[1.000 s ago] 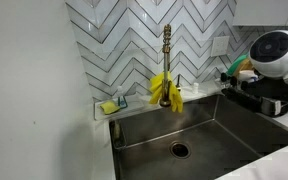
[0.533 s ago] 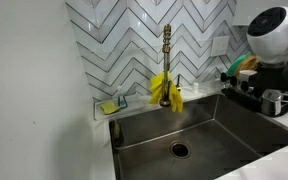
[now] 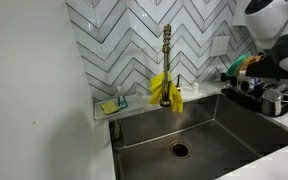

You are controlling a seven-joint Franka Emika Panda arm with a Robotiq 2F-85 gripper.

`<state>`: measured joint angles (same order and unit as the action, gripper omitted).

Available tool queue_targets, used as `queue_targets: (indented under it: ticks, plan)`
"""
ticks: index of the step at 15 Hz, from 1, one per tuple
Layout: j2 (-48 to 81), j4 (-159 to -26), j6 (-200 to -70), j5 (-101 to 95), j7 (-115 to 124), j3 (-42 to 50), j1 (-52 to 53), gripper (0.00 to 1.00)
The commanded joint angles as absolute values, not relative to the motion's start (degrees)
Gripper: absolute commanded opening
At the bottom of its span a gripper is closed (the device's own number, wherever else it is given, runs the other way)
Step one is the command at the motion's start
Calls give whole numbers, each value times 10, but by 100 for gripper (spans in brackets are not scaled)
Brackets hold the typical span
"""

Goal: Flip the silver cup to its side, pick up the silver cup and hang it on the first cup hanger on the dish rack

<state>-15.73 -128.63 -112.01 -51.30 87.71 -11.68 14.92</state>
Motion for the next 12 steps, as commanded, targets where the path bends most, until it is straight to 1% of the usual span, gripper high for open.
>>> queue_targets:
  ticks: [1,6,7,12]
  plan:
    - [-164,-1262,-1089,-461,858,-130,136,100]
    - [-168,-1241,-1090,-415,855,-131,129,100]
    - [-159,-1243,-1101,-438,865,-136,124,100]
    - [-161,-1238,-1100,-429,863,-137,121,100]
